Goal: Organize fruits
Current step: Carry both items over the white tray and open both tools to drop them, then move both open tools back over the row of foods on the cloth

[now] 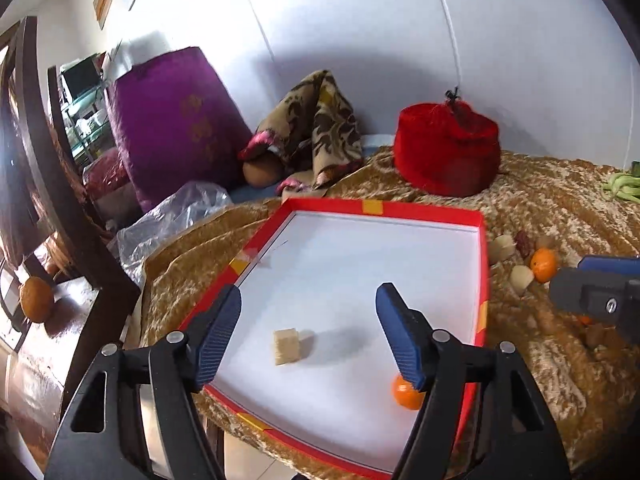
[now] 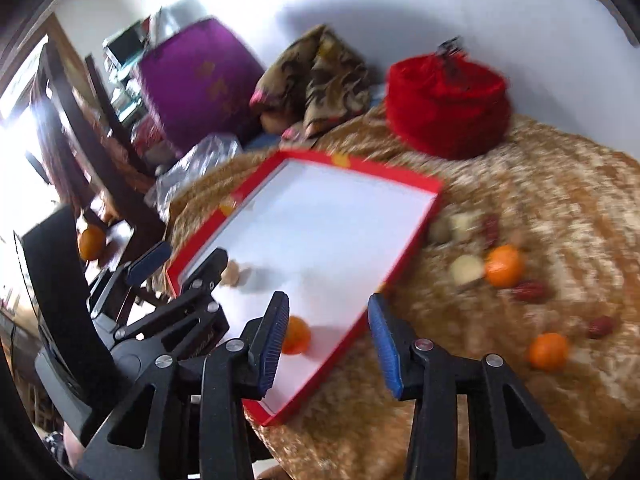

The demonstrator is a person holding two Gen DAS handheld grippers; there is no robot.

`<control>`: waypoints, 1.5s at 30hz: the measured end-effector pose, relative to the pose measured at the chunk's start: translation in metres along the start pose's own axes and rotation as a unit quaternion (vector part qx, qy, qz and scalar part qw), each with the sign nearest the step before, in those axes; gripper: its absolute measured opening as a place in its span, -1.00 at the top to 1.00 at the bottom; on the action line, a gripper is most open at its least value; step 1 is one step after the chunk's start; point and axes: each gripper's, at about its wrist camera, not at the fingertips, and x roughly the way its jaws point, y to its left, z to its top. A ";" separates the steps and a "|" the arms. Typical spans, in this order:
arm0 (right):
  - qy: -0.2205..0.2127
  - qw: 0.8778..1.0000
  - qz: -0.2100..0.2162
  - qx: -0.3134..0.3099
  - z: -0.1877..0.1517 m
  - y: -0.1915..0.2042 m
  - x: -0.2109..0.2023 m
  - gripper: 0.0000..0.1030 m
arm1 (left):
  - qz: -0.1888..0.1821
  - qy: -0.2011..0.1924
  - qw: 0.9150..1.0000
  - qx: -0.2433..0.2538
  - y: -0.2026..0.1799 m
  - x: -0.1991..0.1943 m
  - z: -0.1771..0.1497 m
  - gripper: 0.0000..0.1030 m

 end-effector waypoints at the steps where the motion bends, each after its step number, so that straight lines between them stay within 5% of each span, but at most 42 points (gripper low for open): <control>1: -0.007 1.000 -0.008 0.005 0.001 -0.006 -0.010 0.06 | -0.009 -0.007 1.000 0.006 -0.008 -0.005 0.002 -0.41; 10: -0.060 0.991 -0.097 0.071 -0.010 -0.086 -0.084 -0.04 | -0.103 -0.031 0.992 0.072 -0.081 -0.035 0.013 -0.51; 27: -0.050 0.976 -0.125 0.174 -0.027 -0.166 -0.113 -0.04 | -0.173 -0.001 0.974 0.148 -0.170 -0.052 -0.002 -0.61; 33: -0.059 0.965 -0.147 0.210 -0.035 -0.194 -0.131 -0.04 | -0.226 0.029 0.957 0.178 -0.197 -0.058 -0.014 -0.61; 45: -0.087 0.946 -0.181 0.255 -0.054 -0.238 -0.168 -0.04 | -0.306 -0.021 0.923 0.231 -0.246 -0.100 -0.024 -0.61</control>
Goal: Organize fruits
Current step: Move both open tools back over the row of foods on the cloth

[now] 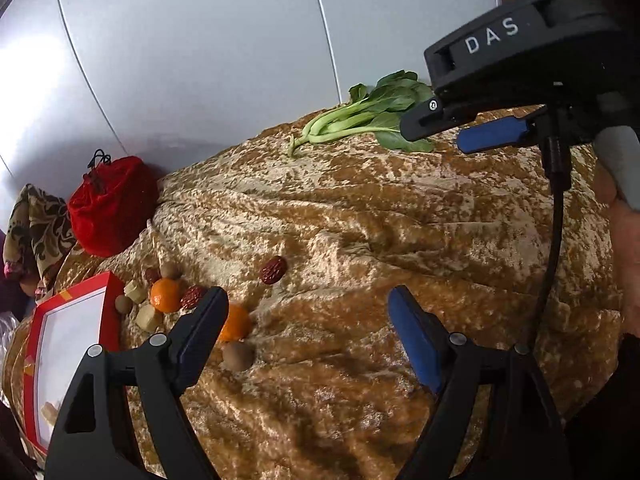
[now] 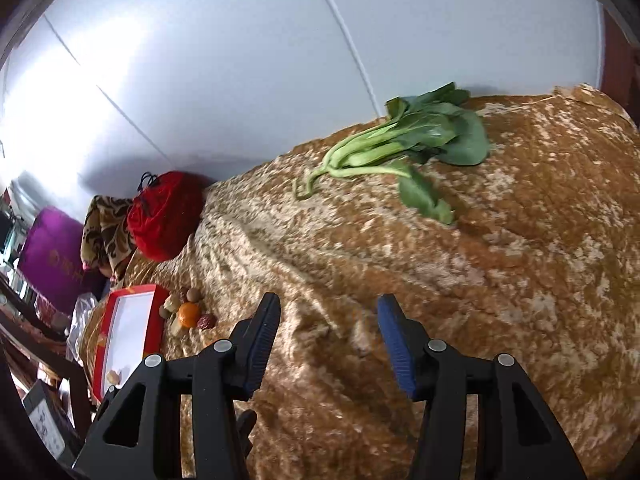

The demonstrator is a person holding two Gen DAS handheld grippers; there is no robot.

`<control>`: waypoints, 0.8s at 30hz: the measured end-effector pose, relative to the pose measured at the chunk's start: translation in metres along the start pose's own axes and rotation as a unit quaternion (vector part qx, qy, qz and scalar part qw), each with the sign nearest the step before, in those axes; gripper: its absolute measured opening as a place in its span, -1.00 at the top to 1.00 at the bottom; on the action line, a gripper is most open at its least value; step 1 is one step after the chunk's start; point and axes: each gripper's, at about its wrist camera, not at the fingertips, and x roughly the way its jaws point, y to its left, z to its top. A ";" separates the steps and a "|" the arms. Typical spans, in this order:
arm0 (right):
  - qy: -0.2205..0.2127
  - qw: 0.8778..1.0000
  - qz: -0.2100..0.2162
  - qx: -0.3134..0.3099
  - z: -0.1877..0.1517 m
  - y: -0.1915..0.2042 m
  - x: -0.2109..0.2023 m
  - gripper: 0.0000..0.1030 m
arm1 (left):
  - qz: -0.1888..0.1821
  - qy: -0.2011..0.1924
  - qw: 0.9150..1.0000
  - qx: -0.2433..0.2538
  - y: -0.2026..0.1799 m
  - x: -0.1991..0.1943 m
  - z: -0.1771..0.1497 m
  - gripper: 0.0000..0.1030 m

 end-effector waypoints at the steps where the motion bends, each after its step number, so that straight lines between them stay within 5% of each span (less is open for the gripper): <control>1: -0.003 1.000 -0.002 0.003 0.001 -0.004 -0.002 -0.04 | -0.003 -0.001 1.000 0.002 -0.003 0.001 0.001 -0.61; 24: -0.018 0.999 -0.022 0.025 0.004 -0.029 -0.014 -0.04 | -0.009 -0.012 1.000 0.016 -0.025 0.007 0.010 -0.61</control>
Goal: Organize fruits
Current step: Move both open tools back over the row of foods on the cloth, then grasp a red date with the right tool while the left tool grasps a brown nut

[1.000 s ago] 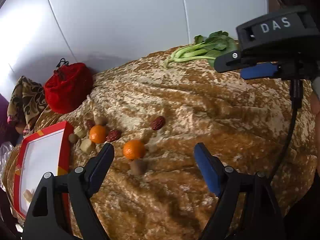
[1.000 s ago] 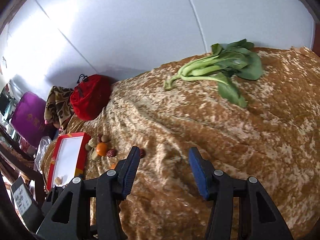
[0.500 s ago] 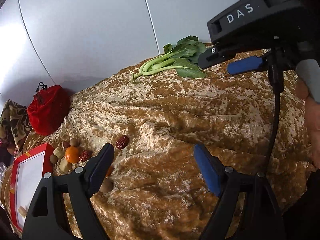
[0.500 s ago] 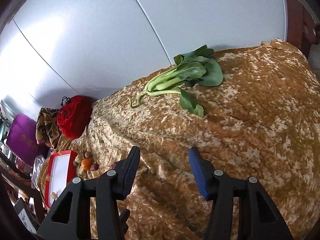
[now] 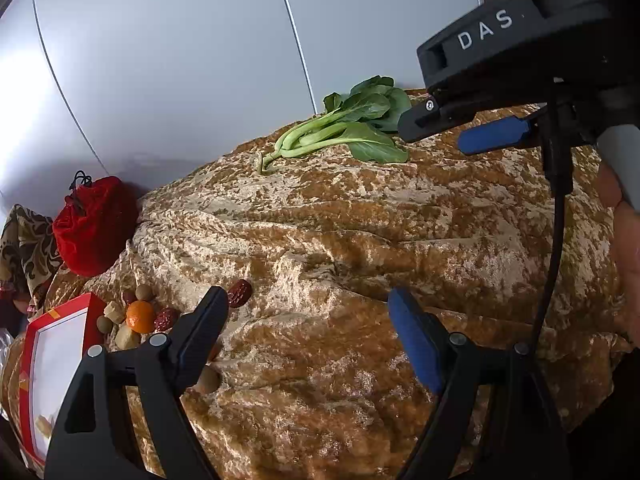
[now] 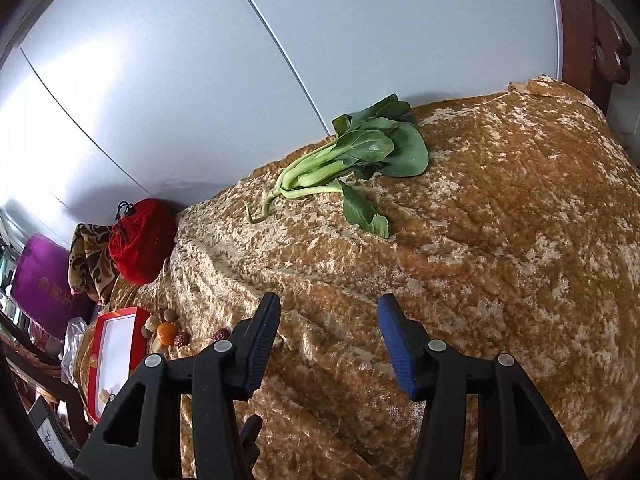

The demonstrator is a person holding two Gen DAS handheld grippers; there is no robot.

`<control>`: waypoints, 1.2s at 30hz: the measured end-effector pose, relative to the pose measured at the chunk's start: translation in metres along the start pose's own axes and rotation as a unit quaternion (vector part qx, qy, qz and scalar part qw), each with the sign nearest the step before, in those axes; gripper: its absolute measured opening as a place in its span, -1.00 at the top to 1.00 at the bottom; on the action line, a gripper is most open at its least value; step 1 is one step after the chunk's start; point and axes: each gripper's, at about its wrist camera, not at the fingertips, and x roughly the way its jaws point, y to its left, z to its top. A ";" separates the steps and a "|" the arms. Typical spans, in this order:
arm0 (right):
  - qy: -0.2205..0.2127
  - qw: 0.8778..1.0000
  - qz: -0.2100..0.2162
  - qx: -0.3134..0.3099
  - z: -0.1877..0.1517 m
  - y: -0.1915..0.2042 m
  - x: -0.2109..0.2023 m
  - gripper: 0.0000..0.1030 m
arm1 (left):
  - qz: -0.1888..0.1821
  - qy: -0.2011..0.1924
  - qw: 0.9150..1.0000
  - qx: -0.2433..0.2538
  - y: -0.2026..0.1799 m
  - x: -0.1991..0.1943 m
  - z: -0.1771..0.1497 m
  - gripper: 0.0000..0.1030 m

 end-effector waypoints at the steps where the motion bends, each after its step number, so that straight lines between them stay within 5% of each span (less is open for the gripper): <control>1: 0.000 1.000 0.000 -0.001 0.000 0.000 0.000 -0.04 | 0.000 0.000 1.000 0.000 0.001 0.000 0.000 -0.61; 16: 0.001 1.000 0.011 -0.003 0.000 0.008 0.002 -0.04 | 0.019 0.002 1.000 0.000 0.017 -0.005 -0.004 -0.61; 22: 0.038 0.998 0.044 -0.030 -0.007 0.034 0.018 -0.04 | 0.092 0.063 0.993 -0.044 0.092 0.006 -0.033 -0.61; 27: 0.119 0.987 0.092 -0.052 -0.028 0.072 0.052 -0.04 | 0.148 0.097 0.980 -0.095 0.157 0.007 -0.062 -0.61; 33: 0.191 0.972 0.104 -0.089 -0.060 0.121 0.093 -0.03 | 0.087 0.117 0.981 -0.129 0.168 0.017 -0.064 -0.61; 36: 0.200 0.972 0.107 -0.053 -0.057 0.124 0.112 -0.03 | 0.053 0.110 0.986 -0.117 0.153 0.022 -0.052 -0.61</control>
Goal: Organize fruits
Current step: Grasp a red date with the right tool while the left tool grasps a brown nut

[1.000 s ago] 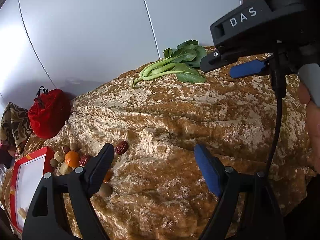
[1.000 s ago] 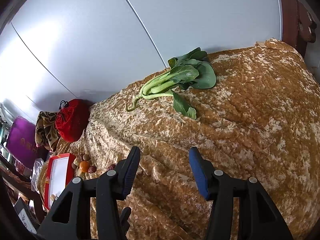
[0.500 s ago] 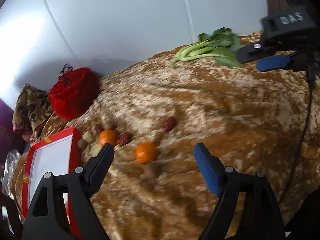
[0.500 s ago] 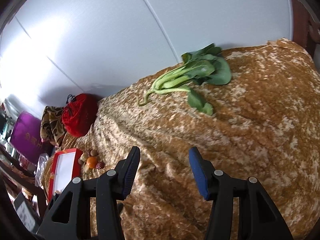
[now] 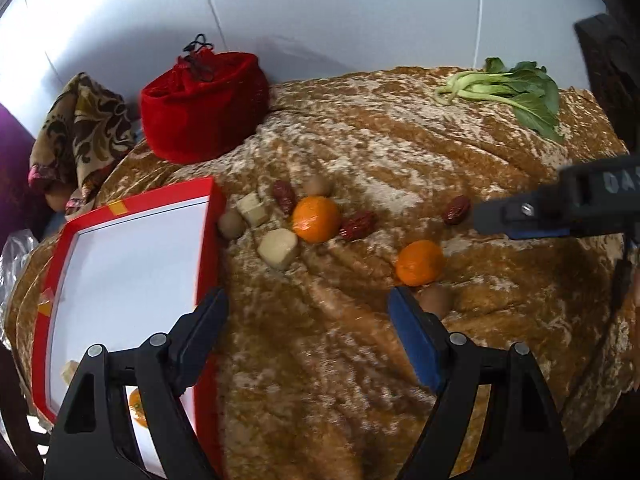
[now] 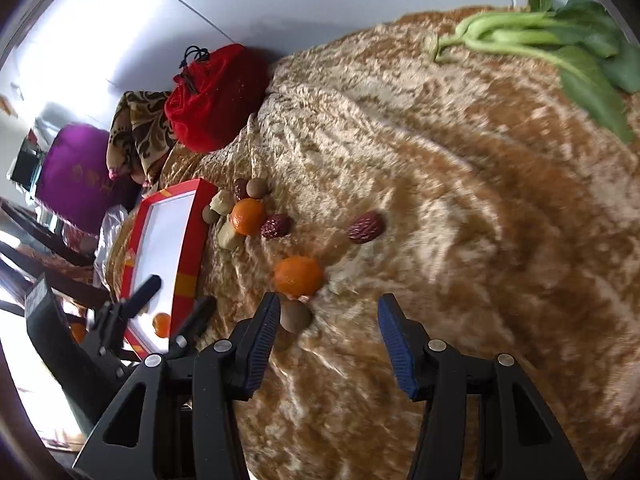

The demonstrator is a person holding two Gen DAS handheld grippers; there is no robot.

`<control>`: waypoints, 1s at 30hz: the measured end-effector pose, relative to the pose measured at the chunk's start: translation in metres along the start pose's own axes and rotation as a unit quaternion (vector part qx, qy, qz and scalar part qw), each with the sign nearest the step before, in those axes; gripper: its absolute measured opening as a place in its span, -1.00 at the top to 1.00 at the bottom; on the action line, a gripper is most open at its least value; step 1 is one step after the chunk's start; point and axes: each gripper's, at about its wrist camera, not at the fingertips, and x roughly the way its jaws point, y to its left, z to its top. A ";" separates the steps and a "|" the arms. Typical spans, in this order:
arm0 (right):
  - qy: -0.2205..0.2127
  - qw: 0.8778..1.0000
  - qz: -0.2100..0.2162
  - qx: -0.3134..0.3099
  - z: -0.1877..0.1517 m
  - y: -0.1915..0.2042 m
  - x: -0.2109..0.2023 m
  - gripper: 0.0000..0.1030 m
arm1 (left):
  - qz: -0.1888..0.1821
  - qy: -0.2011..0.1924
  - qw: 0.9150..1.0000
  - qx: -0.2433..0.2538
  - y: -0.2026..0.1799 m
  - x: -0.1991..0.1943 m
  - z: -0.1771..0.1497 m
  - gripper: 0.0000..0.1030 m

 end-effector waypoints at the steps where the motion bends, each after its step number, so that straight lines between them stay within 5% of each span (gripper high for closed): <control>1: -0.005 1.000 -0.002 0.015 0.006 -0.004 0.002 -0.03 | -0.012 0.001 1.000 0.006 -0.008 0.001 0.002 -0.61; 7: 0.019 0.994 0.010 0.109 0.034 -0.032 0.026 -0.01 | -0.059 0.039 0.997 0.013 -0.025 0.019 0.001 -0.60; 11: 0.017 0.992 0.014 0.121 0.040 -0.028 0.039 0.12 | -0.086 0.048 0.995 0.003 -0.027 0.023 0.002 -0.35; 19: 0.019 0.994 -0.029 0.108 0.051 -0.024 0.058 0.64 | -0.140 0.062 0.988 0.028 -0.032 0.031 -0.004 -0.16; 30: 0.007 0.996 -0.009 0.085 0.047 -0.022 0.034 0.64 | -0.167 0.062 0.982 0.056 -0.047 0.038 0.000 0.40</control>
